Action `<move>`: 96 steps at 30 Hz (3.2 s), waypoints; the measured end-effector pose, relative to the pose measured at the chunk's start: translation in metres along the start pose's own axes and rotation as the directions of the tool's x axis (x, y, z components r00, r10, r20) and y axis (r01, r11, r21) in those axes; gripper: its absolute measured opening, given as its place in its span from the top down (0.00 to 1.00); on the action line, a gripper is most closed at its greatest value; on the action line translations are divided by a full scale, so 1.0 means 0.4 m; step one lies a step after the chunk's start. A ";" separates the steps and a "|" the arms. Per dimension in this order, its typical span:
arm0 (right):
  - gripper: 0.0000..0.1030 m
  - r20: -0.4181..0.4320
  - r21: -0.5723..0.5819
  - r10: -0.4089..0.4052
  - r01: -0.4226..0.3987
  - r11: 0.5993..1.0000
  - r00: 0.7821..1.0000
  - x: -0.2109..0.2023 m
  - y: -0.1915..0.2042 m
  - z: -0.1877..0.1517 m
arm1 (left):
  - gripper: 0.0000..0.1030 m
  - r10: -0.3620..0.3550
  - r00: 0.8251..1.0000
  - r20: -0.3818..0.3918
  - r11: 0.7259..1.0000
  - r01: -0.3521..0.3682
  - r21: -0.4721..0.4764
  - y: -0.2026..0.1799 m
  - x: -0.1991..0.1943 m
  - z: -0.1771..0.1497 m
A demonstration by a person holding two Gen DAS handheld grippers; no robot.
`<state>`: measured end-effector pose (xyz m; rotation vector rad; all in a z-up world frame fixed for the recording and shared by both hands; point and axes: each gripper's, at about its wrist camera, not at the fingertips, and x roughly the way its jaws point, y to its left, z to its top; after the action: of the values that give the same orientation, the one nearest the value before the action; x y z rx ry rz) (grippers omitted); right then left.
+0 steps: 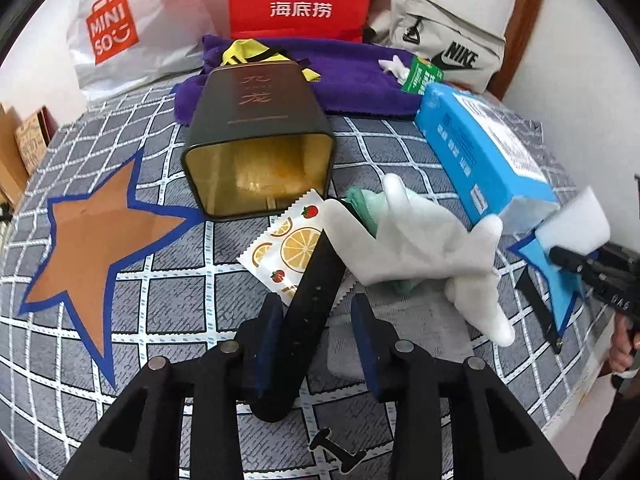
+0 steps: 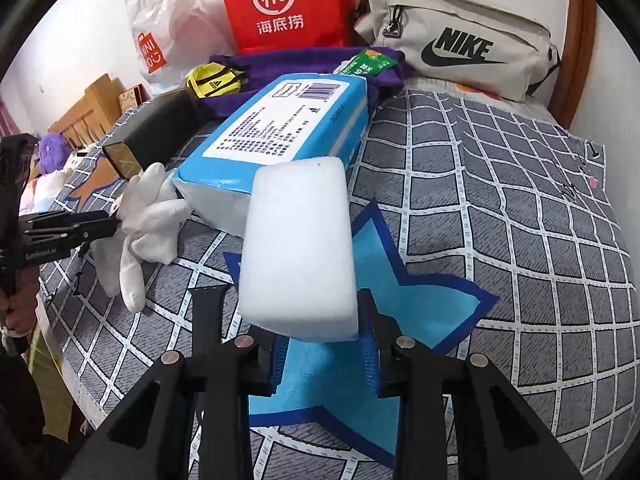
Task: Organize soft objects
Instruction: 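Carry the white block and black strap over the purple towel with both tools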
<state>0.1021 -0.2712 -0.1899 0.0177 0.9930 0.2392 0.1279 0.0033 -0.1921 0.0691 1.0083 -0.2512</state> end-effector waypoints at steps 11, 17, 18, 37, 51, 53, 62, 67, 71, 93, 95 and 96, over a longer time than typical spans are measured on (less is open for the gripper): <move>0.70 0.013 0.015 0.016 -0.016 1.000 1.000 -0.002 -0.010 -0.007 | 0.76 0.053 0.999 -0.003 0.998 -0.053 0.035 0.001 -0.006 -0.012; 0.70 0.020 0.036 0.023 -0.024 0.999 1.000 0.013 -0.015 -0.008 | 0.75 0.052 0.998 0.025 0.998 -0.053 0.026 -0.004 0.006 -0.007; 0.72 0.021 0.036 0.019 -0.020 0.999 1.000 0.011 -0.016 -0.009 | 0.77 0.051 0.998 0.024 0.998 -0.051 0.026 -0.002 0.004 -0.005; 0.72 0.130 0.020 0.004 -0.006 1.000 0.992 -0.147 0.004 0.031 | 0.81 0.028 0.991 0.133 0.997 -0.018 -0.075 0.049 -0.147 0.022; 0.72 0.155 -0.025 0.086 -0.083 0.996 0.984 -0.185 0.060 0.100 | 0.81 0.049 0.983 0.178 0.993 -0.028 -0.117 0.059 -0.205 0.086; 0.72 0.158 -0.032 0.092 -0.088 0.996 0.983 -0.185 0.069 0.116 | 0.81 0.050 0.982 0.184 0.993 -0.028 -0.117 0.058 -0.211 0.099; 0.72 0.168 -0.052 0.090 -0.082 0.995 0.982 -0.179 0.084 0.211 | 0.81 0.068 0.978 0.199 0.990 -0.042 -0.132 0.067 -0.219 0.172; 0.72 0.160 -0.044 0.082 -0.076 0.996 0.984 -0.159 0.072 0.275 | 0.81 0.070 0.976 0.206 0.991 -0.044 -0.127 0.067 -0.214 0.221; 0.72 0.158 -0.039 0.074 -0.068 0.997 0.985 -0.143 0.065 0.322 | 0.80 0.066 0.977 0.204 0.991 -0.040 -0.129 0.070 -0.203 0.257; 0.72 0.154 -0.025 0.064 -0.060 0.998 0.986 -0.035 0.028 0.512 | 0.80 0.058 0.971 0.232 0.994 -0.035 -0.100 0.087 -0.146 0.453; 0.72 0.147 -0.029 0.063 -0.059 0.998 0.987 -0.022 0.027 0.526 | 0.80 0.055 0.972 0.229 0.994 -0.032 -0.102 0.089 -0.134 0.466; 0.72 0.143 -0.032 0.062 -0.058 0.998 0.988 -0.013 0.027 0.534 | 0.80 0.052 0.973 0.227 0.994 -0.028 -0.106 0.091 -0.128 0.472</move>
<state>0.2749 -0.2417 -0.0671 0.0387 0.8460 0.3029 0.2671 0.0152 -0.0502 -0.0325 0.7876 -0.1661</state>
